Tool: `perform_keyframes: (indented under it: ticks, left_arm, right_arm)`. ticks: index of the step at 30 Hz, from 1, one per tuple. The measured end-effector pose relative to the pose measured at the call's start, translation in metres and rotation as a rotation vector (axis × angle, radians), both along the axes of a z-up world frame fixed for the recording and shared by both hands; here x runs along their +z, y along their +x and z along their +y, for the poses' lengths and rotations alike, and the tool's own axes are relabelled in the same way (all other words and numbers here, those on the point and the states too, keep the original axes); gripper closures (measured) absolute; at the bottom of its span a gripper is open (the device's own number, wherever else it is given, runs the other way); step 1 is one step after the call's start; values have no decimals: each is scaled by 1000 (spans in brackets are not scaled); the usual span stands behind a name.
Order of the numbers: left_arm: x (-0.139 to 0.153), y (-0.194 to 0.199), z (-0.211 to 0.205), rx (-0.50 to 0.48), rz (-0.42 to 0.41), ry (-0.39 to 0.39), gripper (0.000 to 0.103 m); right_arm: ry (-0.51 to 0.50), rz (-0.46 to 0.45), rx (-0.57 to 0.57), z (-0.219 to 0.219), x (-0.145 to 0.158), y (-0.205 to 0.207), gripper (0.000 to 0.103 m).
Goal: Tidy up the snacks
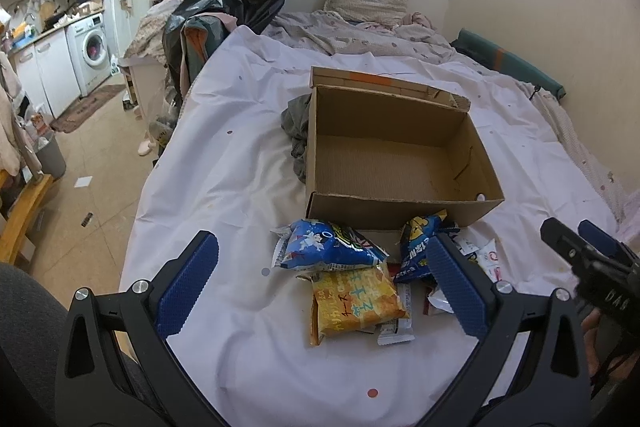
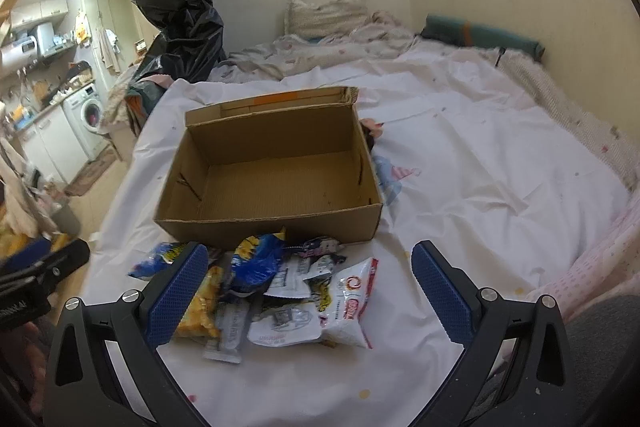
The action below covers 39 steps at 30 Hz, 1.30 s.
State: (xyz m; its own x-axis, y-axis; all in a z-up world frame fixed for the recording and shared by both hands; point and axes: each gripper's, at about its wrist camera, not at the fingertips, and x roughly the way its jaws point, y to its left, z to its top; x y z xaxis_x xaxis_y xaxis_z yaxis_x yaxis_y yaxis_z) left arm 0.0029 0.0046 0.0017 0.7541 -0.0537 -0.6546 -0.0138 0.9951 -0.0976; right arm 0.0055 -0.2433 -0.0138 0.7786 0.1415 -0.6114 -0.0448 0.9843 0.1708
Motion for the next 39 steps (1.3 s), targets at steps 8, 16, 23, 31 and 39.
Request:
perform_keyframes:
  ticks: [8, 16, 23, 31, 39]
  left_arm:
    - [16, 28, 11, -5, 89, 1, 0]
    - [4, 65, 24, -24, 270, -89, 0]
    - [-29, 93, 27, 14, 407, -85, 0]
    - [-93, 143, 11, 51, 617, -173, 0]
    - [-137, 163, -2, 56, 736, -180, 0]
  right_arm:
    - [47, 46, 21, -29, 22, 25, 0]
    - [202, 238, 119, -55, 6, 65, 0]
    - [279, 359, 60, -68, -38, 73, 0]
    - [286, 378, 33, -67, -45, 84, 0]
    - [221, 381, 44, -59, -47, 85, 0]
